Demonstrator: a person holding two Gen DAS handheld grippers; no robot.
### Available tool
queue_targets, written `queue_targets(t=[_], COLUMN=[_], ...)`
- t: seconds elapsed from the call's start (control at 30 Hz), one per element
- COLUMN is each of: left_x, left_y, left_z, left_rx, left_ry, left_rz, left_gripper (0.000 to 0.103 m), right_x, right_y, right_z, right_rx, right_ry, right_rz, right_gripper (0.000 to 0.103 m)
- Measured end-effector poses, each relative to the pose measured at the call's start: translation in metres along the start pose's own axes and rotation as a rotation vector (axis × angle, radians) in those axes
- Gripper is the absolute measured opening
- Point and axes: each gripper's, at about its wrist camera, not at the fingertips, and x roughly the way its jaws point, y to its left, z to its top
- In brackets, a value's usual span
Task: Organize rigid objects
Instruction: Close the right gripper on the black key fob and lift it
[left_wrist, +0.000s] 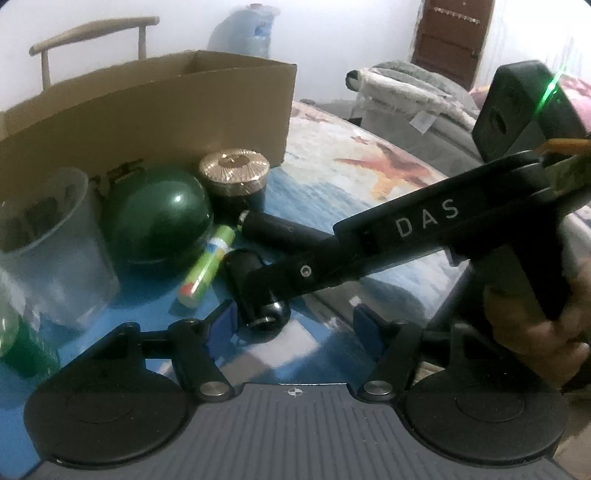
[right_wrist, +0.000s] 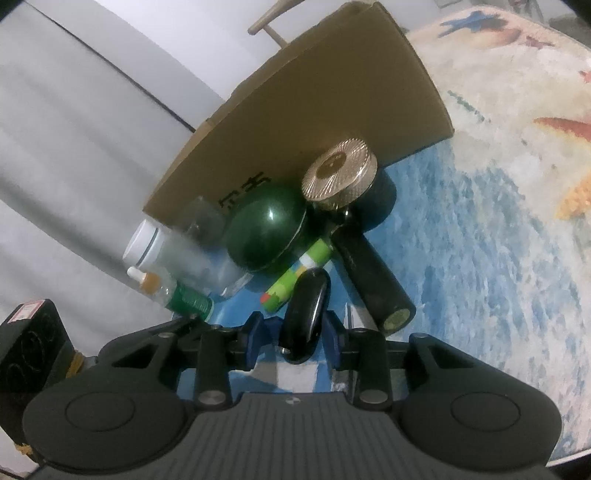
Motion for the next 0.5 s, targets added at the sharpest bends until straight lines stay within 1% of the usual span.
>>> queue_targets(t=[0.17,0.27,0.3,0.37,0.5], left_x=[-0.011,-0.017,-0.019,-0.020,-0.018], left_y=[-0.005,-0.006,-0.006,-0.006,-0.004], left_z=[-0.010,-0.015,-0.016,-0.016,-0.015], left_rx=[-0.009,-0.016,-0.019,-0.018,-0.015], left_ry=[0.021,0.029,0.029,0.026,0.026], left_rz=[-0.040,-0.052,-0.049,-0.021,0.022], left_gripper=[0.069,0.069,0.068,0.068,0.068], right_x=[-0.002,-0.003,-0.003,-0.003,-0.004], right_y=[0.006,0.010,0.011,0.013,0.017], right_z=[-0.007,-0.012,-0.013,-0.013,-0.012], right_rx=[-0.032,-0.050,-0.055,-0.062,-0.088], right_ry=[0.040,0.064,0.069,0.071,0.054], right_rz=[0.009,0.021,0.023,0.020,0.003], right_gripper=[0.037,0.037,0.037,0.037,0.037])
